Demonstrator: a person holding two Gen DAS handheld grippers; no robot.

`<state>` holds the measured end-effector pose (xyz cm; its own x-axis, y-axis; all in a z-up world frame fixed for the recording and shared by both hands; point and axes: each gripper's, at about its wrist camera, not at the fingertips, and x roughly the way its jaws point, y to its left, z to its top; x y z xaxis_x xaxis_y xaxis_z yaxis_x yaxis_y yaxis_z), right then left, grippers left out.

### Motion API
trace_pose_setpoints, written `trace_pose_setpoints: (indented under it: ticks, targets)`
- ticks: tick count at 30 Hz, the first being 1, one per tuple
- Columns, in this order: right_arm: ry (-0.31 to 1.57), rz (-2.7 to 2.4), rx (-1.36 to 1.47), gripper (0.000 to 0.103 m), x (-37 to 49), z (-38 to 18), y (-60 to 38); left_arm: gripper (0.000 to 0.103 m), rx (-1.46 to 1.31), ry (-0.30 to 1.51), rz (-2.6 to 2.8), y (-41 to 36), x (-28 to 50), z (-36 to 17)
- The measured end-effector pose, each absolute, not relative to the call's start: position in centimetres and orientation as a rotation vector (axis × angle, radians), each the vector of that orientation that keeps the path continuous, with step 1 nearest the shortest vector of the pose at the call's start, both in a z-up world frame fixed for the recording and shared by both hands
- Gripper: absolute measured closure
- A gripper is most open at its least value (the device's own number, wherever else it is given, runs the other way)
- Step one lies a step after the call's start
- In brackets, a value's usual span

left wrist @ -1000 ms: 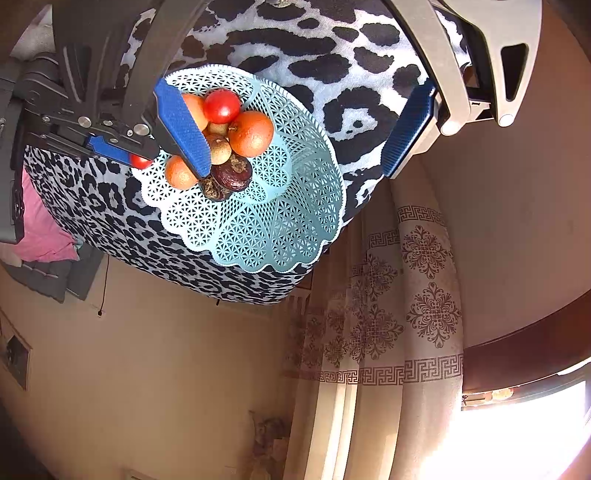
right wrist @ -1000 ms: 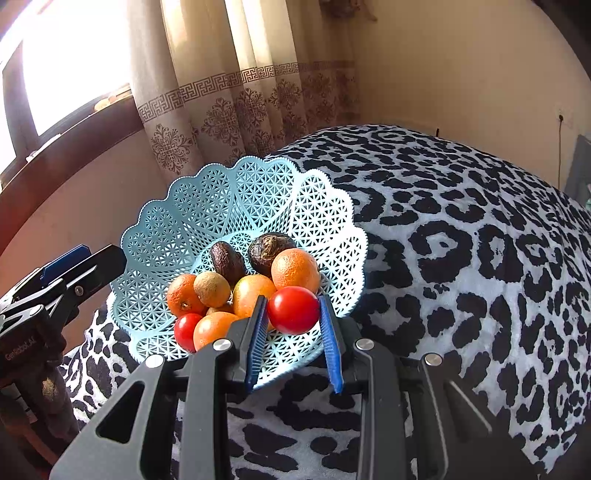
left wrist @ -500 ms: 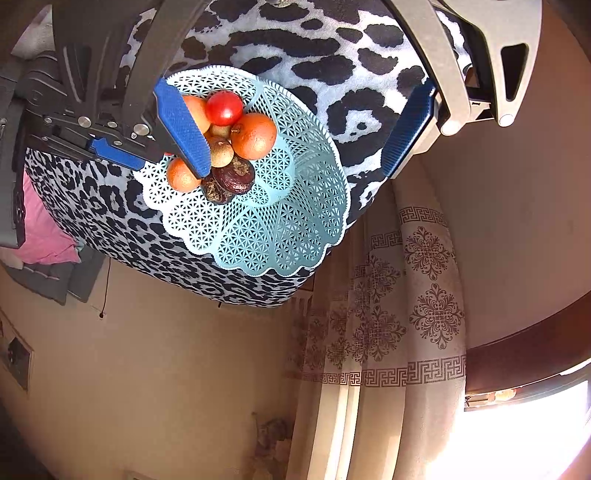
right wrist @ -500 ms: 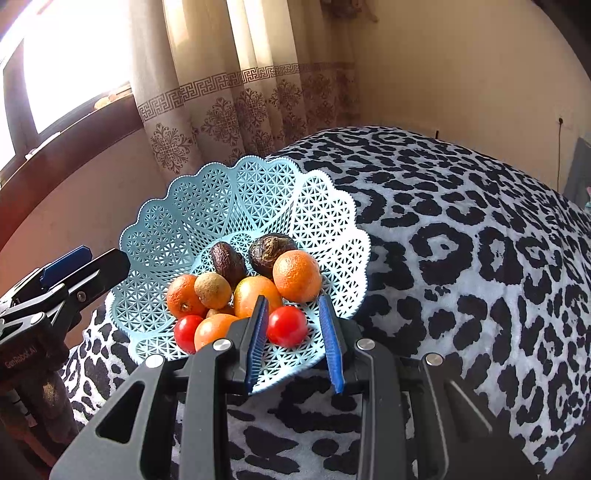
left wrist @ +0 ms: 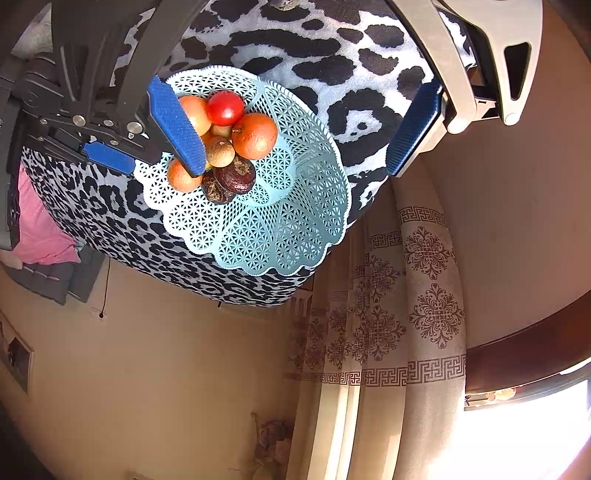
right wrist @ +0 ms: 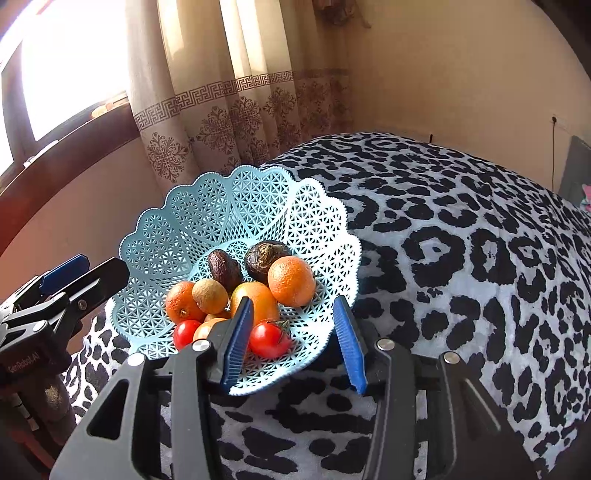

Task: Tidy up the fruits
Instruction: 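Withdraw both tools away from the basket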

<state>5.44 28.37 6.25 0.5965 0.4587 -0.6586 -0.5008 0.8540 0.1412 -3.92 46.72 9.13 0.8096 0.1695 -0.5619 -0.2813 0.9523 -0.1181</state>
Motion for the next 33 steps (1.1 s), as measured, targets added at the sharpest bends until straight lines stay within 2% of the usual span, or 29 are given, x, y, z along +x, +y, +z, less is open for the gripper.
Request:
trace_pose_setpoints:
  ticks: [14,15,16,17,24,29,33]
  targets:
    - [0.705,0.511,-0.112,0.056,3.6,6.7,27.6,0.003,-0.128,0.553,0.279,45.7,-4.5,9.8]
    - [0.705,0.51,-0.112,0.052,3.5,6.7,27.5,0.003,-0.118,0.551,0.282,45.5,-4.6,9.9]
    - [0.701,0.51,-0.107,0.036,3.4,6.8,27.3,0.003,-0.109,0.549,0.283,45.3,-4.7,9.9]
    - [0.691,0.507,-0.101,0.029,3.2,6.9,27.1,0.003,-0.1,0.549,0.283,45.2,-4.7,9.9]
    - [0.677,0.495,-0.108,0.027,2.3,7.0,26.2,0.003,-0.067,0.552,0.281,44.2,-5.1,10.0]
    - [0.677,0.488,-0.116,0.009,2.0,6.8,25.8,0.003,-0.053,0.553,0.288,43.8,-5.5,10.0]
    - [0.675,0.48,-0.149,0.008,1.5,6.5,25.5,0.003,-0.038,0.562,0.298,43.5,-5.8,9.7]
